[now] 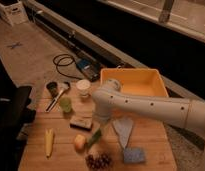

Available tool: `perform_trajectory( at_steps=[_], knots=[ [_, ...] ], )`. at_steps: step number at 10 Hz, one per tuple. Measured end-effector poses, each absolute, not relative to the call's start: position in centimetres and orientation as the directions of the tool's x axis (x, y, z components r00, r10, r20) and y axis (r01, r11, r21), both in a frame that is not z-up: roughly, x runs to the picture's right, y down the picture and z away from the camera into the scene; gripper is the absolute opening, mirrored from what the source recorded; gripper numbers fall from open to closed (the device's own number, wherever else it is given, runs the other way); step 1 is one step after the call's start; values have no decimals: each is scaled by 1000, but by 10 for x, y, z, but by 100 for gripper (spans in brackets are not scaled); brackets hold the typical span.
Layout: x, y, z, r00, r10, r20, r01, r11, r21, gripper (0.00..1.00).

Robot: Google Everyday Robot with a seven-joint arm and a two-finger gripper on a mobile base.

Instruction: Place pepper in metal cup

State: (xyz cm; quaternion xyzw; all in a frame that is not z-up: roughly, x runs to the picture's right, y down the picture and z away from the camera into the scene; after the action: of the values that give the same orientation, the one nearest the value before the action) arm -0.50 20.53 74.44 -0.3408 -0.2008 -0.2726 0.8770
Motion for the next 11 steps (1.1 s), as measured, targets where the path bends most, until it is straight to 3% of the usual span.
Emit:
perform_trajectory(
  at_steps=[8, 11],
  knots=[
    [-11, 241, 795, 765, -210, 608, 595, 590, -545, 64],
    [-10, 247, 810, 767, -181, 616, 585, 590, -556, 40]
  ],
)
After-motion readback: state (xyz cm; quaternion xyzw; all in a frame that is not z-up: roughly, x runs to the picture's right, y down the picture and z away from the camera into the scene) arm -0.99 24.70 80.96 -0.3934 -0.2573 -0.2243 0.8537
